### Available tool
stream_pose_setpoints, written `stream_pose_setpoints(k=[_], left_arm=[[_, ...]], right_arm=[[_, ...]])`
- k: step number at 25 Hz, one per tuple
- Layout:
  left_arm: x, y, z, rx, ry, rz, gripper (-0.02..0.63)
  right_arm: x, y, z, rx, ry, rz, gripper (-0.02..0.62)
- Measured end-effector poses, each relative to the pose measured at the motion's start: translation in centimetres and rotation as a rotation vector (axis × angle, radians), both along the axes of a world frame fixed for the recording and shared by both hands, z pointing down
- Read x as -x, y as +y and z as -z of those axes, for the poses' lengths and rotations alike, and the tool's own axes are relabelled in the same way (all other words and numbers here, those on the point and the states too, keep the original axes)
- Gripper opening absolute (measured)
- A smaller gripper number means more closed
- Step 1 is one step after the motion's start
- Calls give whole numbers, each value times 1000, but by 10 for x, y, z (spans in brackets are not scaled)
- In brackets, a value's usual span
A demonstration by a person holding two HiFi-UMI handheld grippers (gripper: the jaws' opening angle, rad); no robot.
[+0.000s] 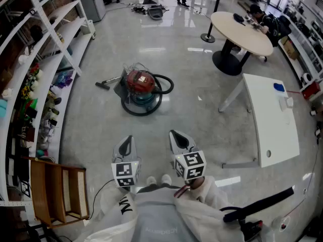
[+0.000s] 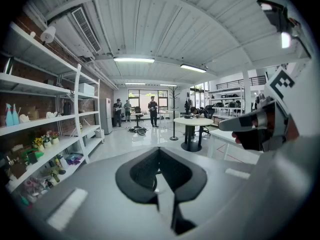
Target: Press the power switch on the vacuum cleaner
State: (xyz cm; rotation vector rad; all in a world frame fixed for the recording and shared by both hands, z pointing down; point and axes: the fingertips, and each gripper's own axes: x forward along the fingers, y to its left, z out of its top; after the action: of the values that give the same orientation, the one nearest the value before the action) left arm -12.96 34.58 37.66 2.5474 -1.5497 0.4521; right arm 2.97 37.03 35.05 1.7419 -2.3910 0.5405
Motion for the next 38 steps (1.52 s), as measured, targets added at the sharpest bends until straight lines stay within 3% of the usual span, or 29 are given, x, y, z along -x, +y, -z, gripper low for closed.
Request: stream_pose_setpoints(k=[24, 38], left_arm=[[-26, 12, 3, 5, 27, 20, 0], [-27, 15, 5, -17, 1, 33, 0]], right_arm=[[-22, 12, 0, -4, -21, 26, 0], [-26, 10, -4, -5, -42, 39, 0]])
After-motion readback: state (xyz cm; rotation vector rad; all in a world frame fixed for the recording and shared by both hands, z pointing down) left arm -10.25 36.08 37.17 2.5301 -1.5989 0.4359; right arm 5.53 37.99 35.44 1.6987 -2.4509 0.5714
